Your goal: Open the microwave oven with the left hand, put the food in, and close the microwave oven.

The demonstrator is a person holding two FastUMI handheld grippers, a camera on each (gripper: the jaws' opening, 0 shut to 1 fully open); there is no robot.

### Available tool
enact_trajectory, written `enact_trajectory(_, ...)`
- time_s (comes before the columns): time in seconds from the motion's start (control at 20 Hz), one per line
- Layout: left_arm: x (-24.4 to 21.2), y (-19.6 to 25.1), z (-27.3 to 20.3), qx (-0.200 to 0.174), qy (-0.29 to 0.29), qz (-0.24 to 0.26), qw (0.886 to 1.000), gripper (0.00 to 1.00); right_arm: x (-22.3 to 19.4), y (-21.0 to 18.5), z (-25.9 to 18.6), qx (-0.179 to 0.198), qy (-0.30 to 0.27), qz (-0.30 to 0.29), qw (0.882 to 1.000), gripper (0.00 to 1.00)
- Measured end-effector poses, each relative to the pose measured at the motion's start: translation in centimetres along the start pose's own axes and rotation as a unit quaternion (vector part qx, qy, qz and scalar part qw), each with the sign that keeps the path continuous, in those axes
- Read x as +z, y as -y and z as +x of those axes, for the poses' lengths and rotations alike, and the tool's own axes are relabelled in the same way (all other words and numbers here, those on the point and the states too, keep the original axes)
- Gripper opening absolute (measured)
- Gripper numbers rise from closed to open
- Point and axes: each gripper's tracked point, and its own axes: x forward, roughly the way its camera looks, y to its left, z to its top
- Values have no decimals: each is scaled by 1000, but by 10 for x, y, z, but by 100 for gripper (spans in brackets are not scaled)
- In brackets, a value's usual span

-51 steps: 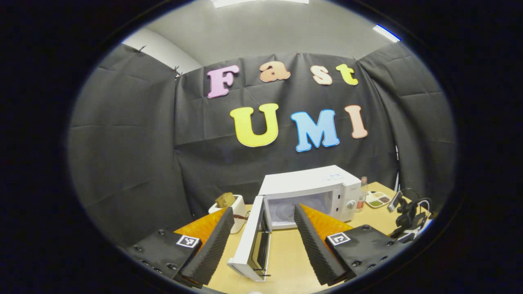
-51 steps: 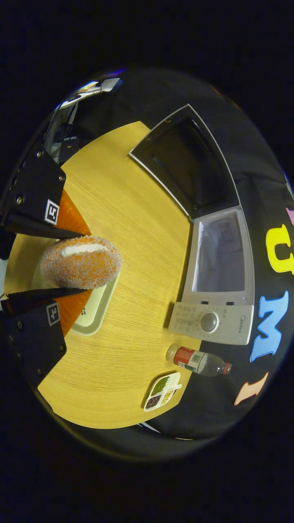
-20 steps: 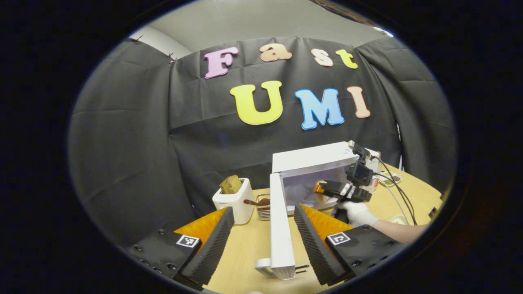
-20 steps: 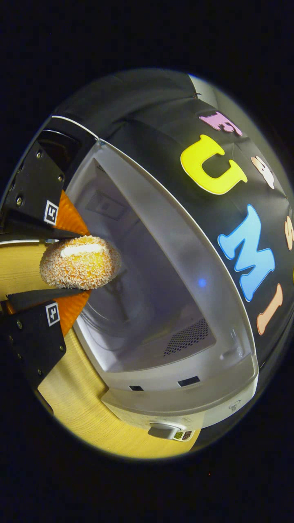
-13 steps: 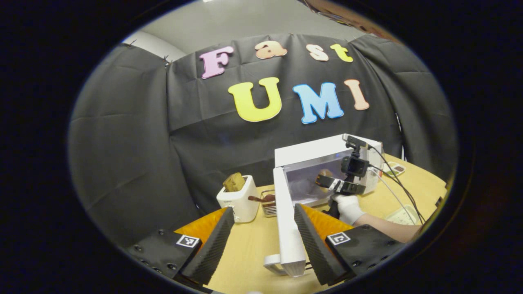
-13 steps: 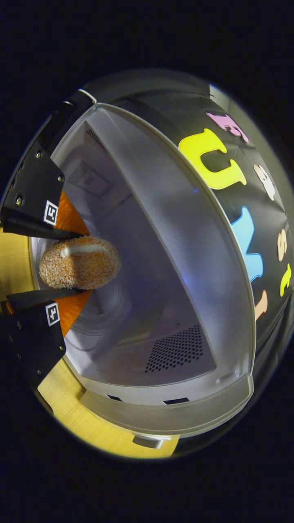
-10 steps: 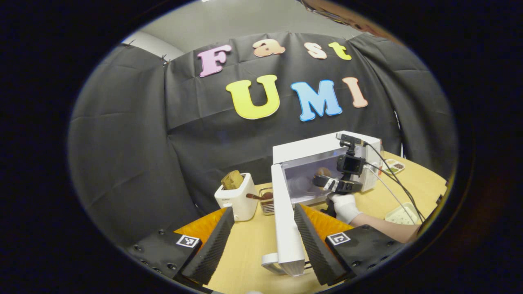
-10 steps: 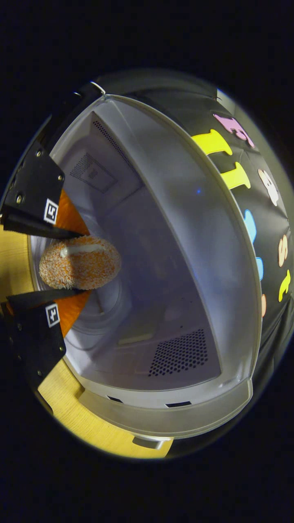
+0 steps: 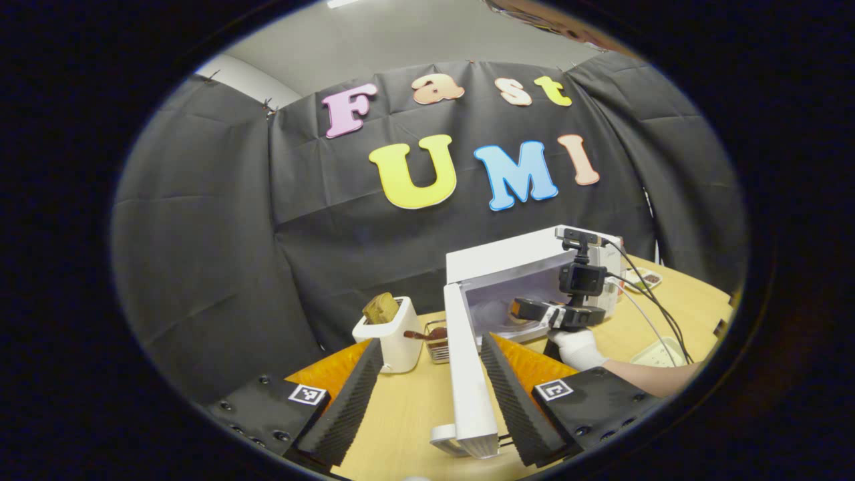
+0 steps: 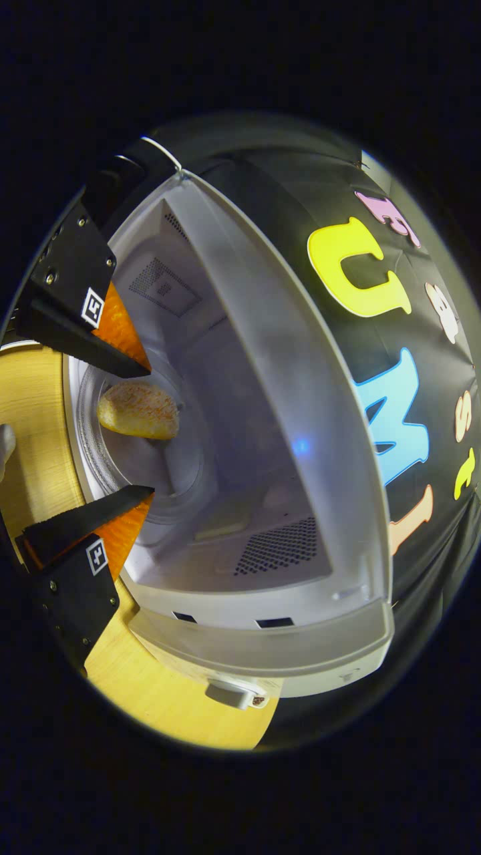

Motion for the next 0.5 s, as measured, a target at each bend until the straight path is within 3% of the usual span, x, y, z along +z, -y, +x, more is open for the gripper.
enact_trajectory(0.25, 15, -10, -8, 11, 17, -13, 1000, 100, 52, -8, -85, 32, 28, -50, 998, 98)
enact_trajectory(0.5, 23, -17, -16, 14, 23, -31, 999, 100, 104, 3, -175, 64, 39, -144, 987, 98)
